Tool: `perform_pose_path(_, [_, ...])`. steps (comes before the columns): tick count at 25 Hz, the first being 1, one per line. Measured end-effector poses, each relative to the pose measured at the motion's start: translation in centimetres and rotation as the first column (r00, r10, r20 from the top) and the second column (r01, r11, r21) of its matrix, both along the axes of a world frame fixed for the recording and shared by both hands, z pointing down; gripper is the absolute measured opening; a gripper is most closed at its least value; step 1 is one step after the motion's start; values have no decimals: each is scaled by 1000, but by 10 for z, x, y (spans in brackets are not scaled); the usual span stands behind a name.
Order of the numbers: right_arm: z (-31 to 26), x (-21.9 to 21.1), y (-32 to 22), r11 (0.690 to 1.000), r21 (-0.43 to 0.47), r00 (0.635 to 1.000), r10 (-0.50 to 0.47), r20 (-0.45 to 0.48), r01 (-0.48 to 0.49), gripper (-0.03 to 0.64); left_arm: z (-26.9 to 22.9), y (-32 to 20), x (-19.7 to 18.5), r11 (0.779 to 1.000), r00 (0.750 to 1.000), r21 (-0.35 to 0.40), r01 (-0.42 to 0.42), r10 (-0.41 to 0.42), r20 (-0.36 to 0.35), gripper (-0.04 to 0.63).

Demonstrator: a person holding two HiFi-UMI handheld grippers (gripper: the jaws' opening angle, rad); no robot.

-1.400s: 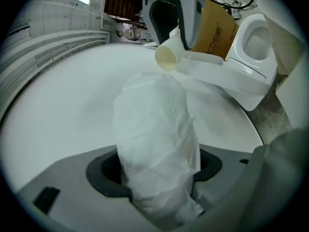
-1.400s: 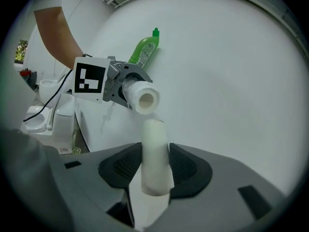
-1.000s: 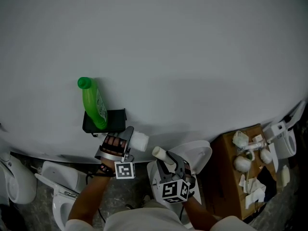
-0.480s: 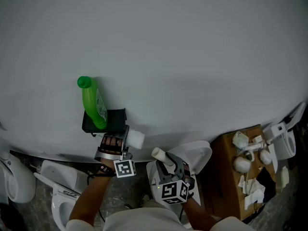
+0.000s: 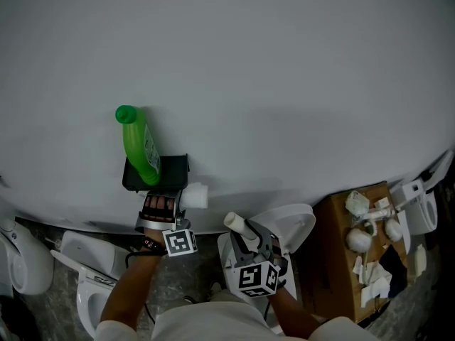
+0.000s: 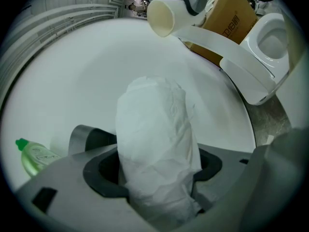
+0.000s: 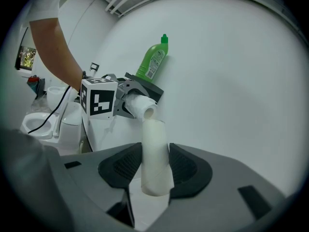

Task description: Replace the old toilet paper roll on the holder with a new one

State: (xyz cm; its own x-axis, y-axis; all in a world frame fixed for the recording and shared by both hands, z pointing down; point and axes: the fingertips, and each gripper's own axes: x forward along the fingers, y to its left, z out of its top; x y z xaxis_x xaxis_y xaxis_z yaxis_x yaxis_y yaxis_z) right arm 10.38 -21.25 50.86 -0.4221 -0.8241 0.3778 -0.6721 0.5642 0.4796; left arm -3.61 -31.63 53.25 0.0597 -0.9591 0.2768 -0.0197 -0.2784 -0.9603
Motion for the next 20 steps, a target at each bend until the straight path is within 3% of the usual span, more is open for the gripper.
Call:
perform_pose_path(6, [1,-3,0,1000,-3,1000,-3,-3,3,176,0,-1,-25,999,998,3,52,-52,-19,337])
perform_pose_path(20, [0,-10,3,1000,-3,1000,1,-8,-1,176,1,4,-52,997,997,-7,79,-80,-21,337])
